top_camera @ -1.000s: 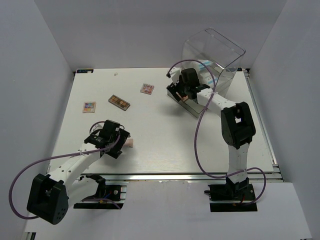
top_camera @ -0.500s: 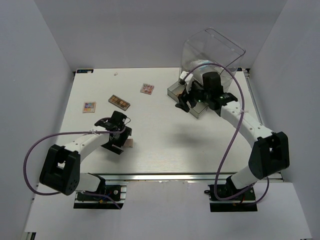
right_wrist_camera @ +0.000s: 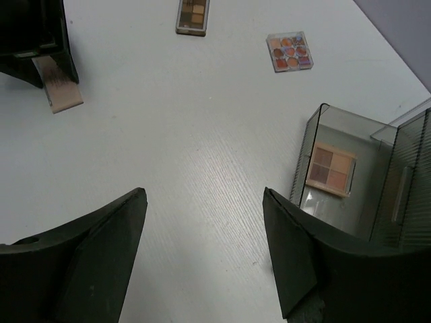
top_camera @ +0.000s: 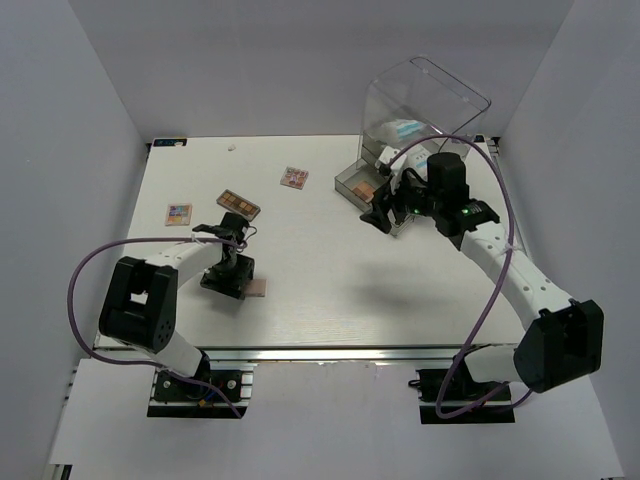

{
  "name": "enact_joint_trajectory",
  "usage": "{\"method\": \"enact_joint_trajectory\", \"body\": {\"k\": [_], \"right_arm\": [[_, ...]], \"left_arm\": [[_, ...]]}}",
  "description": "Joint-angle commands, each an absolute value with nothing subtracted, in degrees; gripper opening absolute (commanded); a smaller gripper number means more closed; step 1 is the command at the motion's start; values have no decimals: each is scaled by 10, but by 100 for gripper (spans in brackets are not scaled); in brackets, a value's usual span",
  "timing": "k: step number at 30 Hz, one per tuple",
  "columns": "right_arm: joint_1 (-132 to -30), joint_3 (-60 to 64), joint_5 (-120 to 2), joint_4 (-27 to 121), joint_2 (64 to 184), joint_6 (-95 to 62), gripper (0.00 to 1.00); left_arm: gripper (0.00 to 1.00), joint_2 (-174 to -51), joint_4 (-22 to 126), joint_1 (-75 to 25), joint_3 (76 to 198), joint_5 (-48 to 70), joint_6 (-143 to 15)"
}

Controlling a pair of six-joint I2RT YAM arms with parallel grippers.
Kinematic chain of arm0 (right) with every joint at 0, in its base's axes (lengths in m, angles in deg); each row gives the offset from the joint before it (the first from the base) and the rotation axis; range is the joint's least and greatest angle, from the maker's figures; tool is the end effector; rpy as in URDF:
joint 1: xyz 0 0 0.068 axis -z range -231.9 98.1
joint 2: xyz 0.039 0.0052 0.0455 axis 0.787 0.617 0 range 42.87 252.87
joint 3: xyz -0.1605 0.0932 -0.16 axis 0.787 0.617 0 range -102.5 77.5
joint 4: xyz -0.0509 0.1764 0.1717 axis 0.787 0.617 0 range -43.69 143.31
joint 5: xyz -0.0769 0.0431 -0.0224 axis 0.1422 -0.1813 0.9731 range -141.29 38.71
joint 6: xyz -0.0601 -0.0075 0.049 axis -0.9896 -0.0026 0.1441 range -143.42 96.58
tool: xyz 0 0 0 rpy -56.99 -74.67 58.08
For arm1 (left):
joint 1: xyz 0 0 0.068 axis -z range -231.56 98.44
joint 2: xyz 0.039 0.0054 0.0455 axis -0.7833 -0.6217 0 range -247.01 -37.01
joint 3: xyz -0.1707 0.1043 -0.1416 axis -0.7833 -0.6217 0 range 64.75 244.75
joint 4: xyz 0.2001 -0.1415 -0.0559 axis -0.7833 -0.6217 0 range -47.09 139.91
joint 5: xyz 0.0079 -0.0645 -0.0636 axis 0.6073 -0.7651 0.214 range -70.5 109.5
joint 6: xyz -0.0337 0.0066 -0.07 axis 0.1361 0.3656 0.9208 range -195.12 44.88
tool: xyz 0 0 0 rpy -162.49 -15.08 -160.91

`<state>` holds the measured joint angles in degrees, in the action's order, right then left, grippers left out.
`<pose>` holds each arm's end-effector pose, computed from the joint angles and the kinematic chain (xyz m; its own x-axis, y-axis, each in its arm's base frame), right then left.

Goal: Organize the makeup

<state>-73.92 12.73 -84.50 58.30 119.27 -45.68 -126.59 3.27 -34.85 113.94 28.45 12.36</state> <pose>0.2877 0.1556 0.3018 -0.0486 -0.3616 -0.9311 -0.8615 0.4869 -0.1441 0.2355 -0.0601 0.1030 -0.3181 -0.9349 -0.1575 -0.9434 0.3286 -0.0450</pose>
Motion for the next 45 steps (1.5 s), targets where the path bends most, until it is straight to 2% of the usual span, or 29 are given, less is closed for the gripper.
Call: {"method": "enact_joint_trajectory", "body": {"k": [1,4,5,7,11,16,27,31,37,41,42,45], "right_arm": [[-731,128,-866,567,1167,-440,75],[-724,130,-873,566,1151,-431,75],[-719,131,-877,564,1146,-428,75],[-712,137,-885,562,1130,-421,76],[-650,182,-909,494,1067,-386,77],[-602,211,-900,438,1021,-377,75],[-545,242,-881,420,982,-329,75],[-538,252,-882,424,968,-328,74],[-532,271,-880,434,948,-332,74],[-531,279,-882,438,938,-327,75],[-531,280,-883,438,936,-328,75],[-530,283,-882,439,931,-334,75]], "left_arm": [[61,-1293,32,-350,1133,271,126],[50,-1292,40,-351,1137,262,116],[42,-1290,60,-350,1138,256,101],[36,-1276,94,-350,1144,240,72],[20,-1260,169,-331,1218,218,-40],[10,-1284,232,-264,1318,196,-126],[10,-1495,276,-150,1583,148,-148],[10,-1582,243,-140,1730,148,-148],[12,-1668,235,-135,1826,148,-117],[23,-1703,256,-133,1851,126,-90],[32,-1710,263,-132,1859,120,-87],[42,-1731,280,-130,1871,103,-73]]}}
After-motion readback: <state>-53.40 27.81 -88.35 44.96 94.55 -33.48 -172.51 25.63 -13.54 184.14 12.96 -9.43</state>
